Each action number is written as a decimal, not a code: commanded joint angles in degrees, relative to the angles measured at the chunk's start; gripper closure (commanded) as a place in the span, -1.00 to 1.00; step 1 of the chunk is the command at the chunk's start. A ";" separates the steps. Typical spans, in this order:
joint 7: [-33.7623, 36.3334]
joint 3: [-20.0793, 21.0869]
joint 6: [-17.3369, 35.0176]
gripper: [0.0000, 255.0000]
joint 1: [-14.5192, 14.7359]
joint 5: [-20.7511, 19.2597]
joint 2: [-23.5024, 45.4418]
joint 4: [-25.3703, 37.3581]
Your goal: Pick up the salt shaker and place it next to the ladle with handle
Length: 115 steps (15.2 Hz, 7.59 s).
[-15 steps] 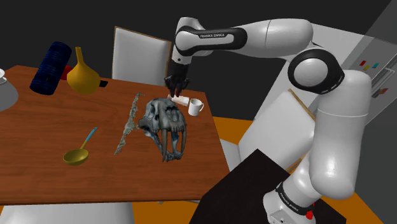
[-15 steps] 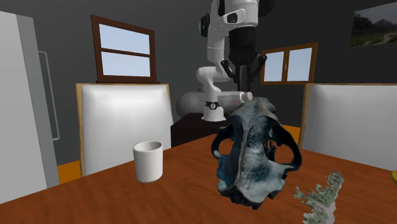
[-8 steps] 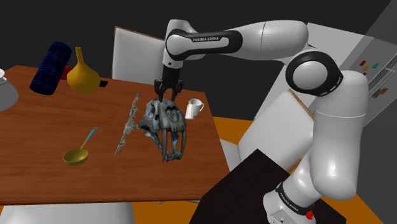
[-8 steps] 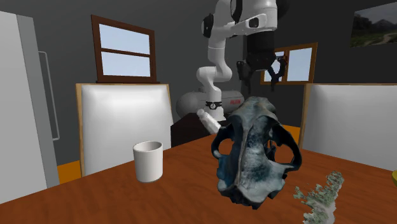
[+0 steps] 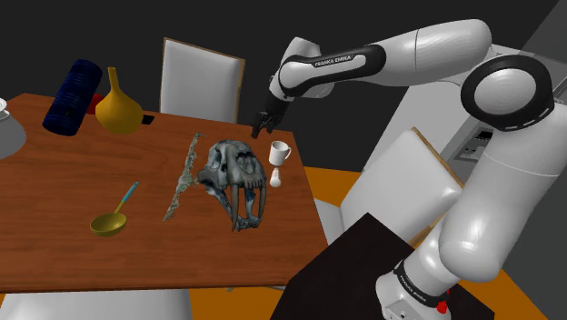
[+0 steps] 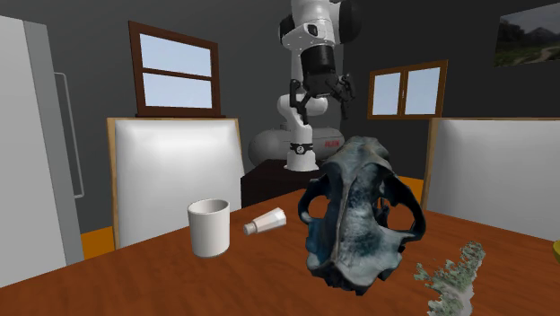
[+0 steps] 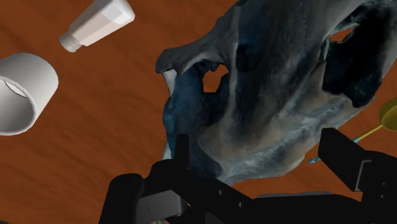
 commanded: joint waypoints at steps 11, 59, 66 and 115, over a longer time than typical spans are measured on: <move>-3.53 0.43 6.61 -1.00 -0.22 1.04 2.94 -2.44; 29.26 -11.45 24.63 -1.00 -0.98 4.39 29.22 1.98; 29.27 -11.45 24.62 1.00 -0.98 4.38 29.22 1.98; 60.58 -13.22 11.77 1.00 23.32 -6.02 16.07 1.94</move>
